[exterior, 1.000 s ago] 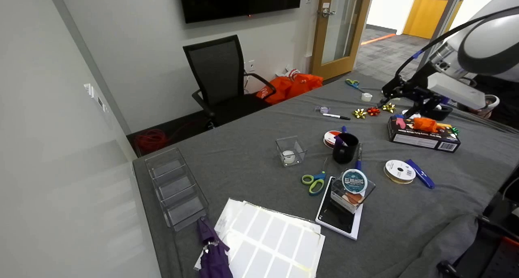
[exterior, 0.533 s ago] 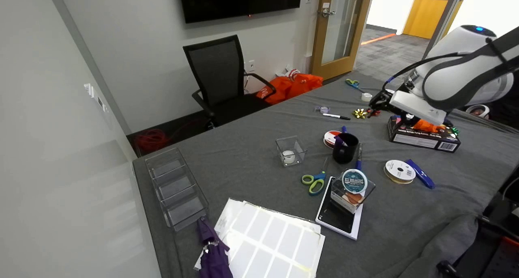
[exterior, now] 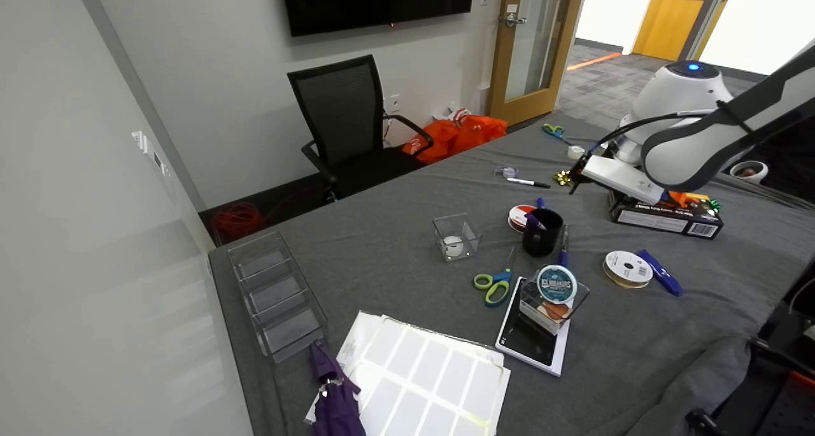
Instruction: Put the black mug on top of the white disc.
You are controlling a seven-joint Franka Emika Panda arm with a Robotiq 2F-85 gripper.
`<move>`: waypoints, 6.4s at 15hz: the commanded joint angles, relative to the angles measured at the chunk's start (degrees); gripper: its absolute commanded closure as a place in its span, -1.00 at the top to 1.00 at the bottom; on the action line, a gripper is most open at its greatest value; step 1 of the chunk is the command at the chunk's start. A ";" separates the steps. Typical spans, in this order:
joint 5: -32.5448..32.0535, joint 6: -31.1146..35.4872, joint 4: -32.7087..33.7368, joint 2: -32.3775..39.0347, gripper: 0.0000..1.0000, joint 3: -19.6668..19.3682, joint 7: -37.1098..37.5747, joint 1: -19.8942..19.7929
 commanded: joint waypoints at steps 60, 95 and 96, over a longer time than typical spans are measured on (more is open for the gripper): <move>18.83 -17.00 10.29 7.18 -0.97 9.48 -8.37 -2.04; 16.11 -17.43 -9.28 -5.98 -0.97 2.68 -57.09 -12.40; 14.69 -15.86 -9.74 -6.19 -0.97 2.31 -56.23 -12.00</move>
